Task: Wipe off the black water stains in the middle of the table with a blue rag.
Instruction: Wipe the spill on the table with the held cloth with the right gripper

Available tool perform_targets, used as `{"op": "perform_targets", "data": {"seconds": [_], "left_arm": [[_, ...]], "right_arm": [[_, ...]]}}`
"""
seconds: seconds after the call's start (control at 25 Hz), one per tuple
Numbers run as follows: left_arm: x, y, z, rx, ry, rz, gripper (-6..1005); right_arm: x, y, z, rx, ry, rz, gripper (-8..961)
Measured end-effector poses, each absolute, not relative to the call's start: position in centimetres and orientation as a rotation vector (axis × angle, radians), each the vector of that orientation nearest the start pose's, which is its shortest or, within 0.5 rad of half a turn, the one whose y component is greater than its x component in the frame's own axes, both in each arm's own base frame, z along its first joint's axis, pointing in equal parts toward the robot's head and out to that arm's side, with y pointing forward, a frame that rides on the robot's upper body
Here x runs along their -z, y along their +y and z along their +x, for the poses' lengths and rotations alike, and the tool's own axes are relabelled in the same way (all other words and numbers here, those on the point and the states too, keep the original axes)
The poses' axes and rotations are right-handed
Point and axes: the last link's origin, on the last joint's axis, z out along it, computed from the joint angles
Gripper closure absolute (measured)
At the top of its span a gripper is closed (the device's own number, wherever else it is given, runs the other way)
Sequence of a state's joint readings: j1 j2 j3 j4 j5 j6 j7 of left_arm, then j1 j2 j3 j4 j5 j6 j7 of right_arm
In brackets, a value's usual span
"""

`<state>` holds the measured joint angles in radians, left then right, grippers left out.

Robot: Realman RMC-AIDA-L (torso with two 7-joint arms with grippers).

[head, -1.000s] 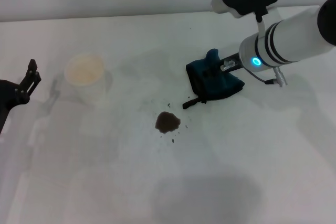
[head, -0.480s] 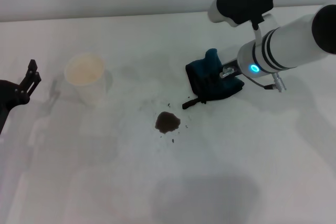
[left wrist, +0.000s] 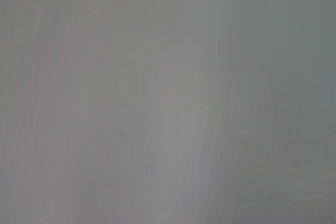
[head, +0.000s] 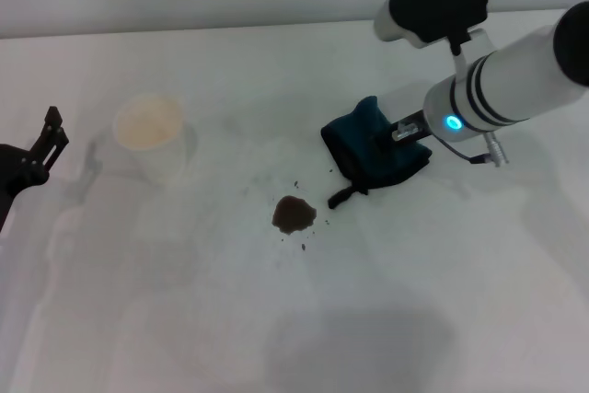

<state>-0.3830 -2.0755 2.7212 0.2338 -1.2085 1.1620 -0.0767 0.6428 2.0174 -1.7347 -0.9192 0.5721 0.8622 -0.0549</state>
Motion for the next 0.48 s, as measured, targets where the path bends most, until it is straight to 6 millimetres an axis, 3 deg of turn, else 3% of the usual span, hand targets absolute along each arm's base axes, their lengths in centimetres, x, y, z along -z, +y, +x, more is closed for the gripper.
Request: {"op": "perform_targets", "data": {"seconds": [0.16,0.24,0.48], "left_arm": [[4.5,30.3,-33.0,0.653,-0.587,-1.685,109],[4.4,30.3,-33.0,0.654,-0.587,-1.683,109],[4.3,30.6,-32.9,0.657,-0.578,-1.684,109]], "right_arm": [[5.6,39.4,24.1,0.256,1.265,-2.132,867],[5.5,39.2,24.0,0.240,1.256,-2.140,867],[5.4,38.3,21.3,0.132,1.160,-2.297,866]]}}
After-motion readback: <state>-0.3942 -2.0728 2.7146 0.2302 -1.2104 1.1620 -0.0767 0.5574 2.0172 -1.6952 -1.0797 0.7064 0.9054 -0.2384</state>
